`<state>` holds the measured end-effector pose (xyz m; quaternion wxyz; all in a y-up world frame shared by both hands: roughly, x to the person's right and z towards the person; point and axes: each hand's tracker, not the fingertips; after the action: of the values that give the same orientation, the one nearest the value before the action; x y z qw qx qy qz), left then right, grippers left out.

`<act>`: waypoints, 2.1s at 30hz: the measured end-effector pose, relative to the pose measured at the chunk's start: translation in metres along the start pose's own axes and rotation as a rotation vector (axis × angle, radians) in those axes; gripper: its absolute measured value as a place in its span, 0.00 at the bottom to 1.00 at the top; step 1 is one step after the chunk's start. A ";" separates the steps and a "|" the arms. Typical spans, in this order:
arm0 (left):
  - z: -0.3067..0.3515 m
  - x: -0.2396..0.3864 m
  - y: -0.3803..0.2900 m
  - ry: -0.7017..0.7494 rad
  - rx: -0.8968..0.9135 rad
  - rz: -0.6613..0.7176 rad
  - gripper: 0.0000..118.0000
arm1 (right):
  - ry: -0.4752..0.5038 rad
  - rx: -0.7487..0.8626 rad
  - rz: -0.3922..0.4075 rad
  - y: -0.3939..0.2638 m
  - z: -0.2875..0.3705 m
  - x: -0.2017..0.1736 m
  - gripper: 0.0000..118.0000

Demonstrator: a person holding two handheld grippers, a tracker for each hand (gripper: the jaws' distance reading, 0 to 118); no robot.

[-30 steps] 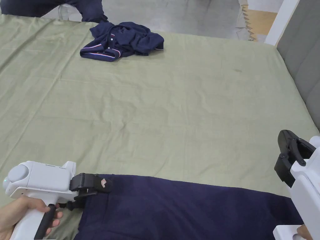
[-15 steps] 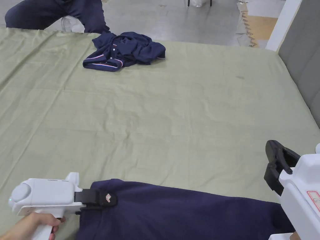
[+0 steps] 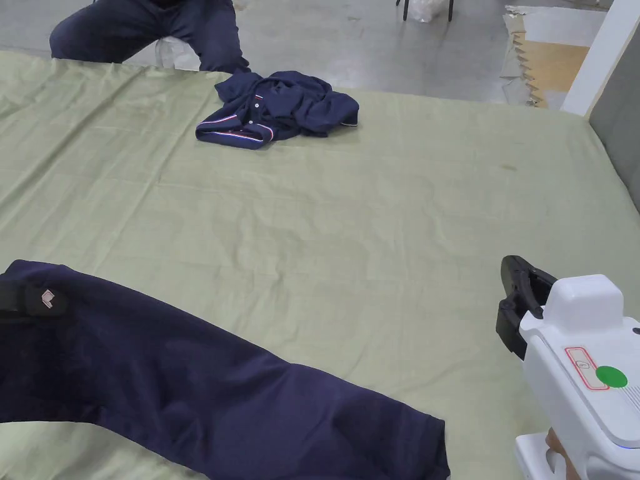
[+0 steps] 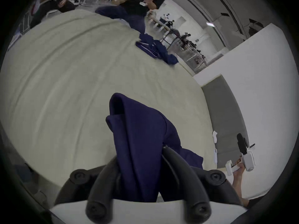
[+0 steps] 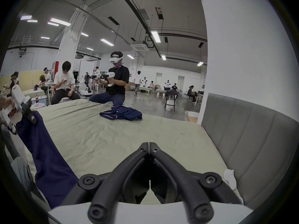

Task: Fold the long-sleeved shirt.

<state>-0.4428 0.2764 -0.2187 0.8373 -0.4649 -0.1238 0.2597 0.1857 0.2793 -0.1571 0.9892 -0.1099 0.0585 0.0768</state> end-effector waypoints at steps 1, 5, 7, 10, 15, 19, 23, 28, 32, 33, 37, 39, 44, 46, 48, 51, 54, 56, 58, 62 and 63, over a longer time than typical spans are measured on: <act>0.001 0.007 -0.006 0.003 0.009 -0.011 0.18 | 0.006 0.002 -0.001 0.000 -0.001 -0.002 0.00; -0.027 0.062 -0.042 -0.103 -0.044 -0.084 0.18 | 0.018 -0.006 -0.005 -0.005 -0.001 -0.006 0.00; -0.053 0.098 -0.065 -0.080 -0.070 -0.152 0.18 | 0.020 -0.014 -0.004 -0.008 0.002 -0.004 0.00; -0.098 0.148 -0.101 -0.171 -0.150 -0.123 0.18 | -0.004 -0.026 0.019 -0.013 0.009 0.000 0.00; -0.182 0.222 -0.154 -0.219 -0.278 -0.178 0.18 | -0.042 -0.035 0.035 -0.019 0.025 0.014 0.00; -0.241 0.251 -0.188 -0.256 -0.324 -0.072 0.18 | -0.075 -0.047 0.038 -0.023 0.033 0.025 0.00; -0.265 0.278 -0.207 -0.243 -0.398 -0.126 0.33 | -0.088 -0.060 0.029 -0.027 0.036 0.029 0.00; -0.198 0.277 -0.184 -0.448 -0.300 -0.118 0.94 | -0.090 -0.046 0.008 -0.028 0.045 0.034 0.00; -0.146 0.246 -0.143 -0.396 -0.156 -0.123 0.94 | -0.090 -0.037 -0.006 -0.028 0.047 0.035 0.00; -0.142 0.235 -0.136 -0.341 -0.152 -0.132 0.93 | -0.093 -0.035 0.000 -0.030 0.048 0.034 0.00; -0.171 0.210 -0.144 -0.344 -0.260 -0.061 0.25 | -0.078 -0.045 -0.016 -0.036 0.048 0.032 0.00; -0.203 0.209 -0.167 -0.337 -0.356 -0.061 0.15 | -0.077 -0.059 -0.031 -0.041 0.046 0.029 0.00; -0.284 0.222 -0.223 -0.363 -0.520 0.020 0.07 | -0.082 -0.097 -0.021 -0.052 0.052 0.028 0.00; -0.292 0.243 -0.231 -0.407 -0.511 -0.006 0.07 | -0.088 -0.109 -0.018 -0.056 0.056 0.031 0.00; -0.293 0.262 -0.230 -0.431 -0.517 -0.039 0.07 | -0.093 -0.122 -0.015 -0.057 0.060 0.033 0.00; -0.272 0.276 -0.216 -0.458 -0.456 -0.049 0.07 | -0.079 -0.131 -0.026 -0.053 0.067 0.032 0.00; -0.216 0.261 -0.178 -0.470 -0.310 -0.067 0.07 | 0.017 -0.124 -0.063 -0.049 0.068 0.021 0.00; -0.176 0.232 -0.148 -0.433 -0.188 -0.078 0.07 | 0.179 -0.197 -0.109 -0.058 0.056 0.002 0.00; -0.151 0.204 -0.128 -0.374 -0.123 -0.058 0.07 | 0.336 -0.315 -0.093 -0.077 0.039 -0.028 0.00; -0.136 0.156 -0.112 -0.321 -0.108 -0.004 0.07 | 0.386 -0.522 -0.001 -0.138 0.003 -0.080 0.00; -0.136 0.145 -0.111 -0.334 -0.121 0.011 0.07 | 0.368 -0.556 0.032 -0.152 -0.003 -0.086 0.00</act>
<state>-0.2252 0.2108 -0.2033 0.7742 -0.4655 -0.2738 0.3300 0.1265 0.1198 -0.1169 0.8929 -0.3865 0.2148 0.0843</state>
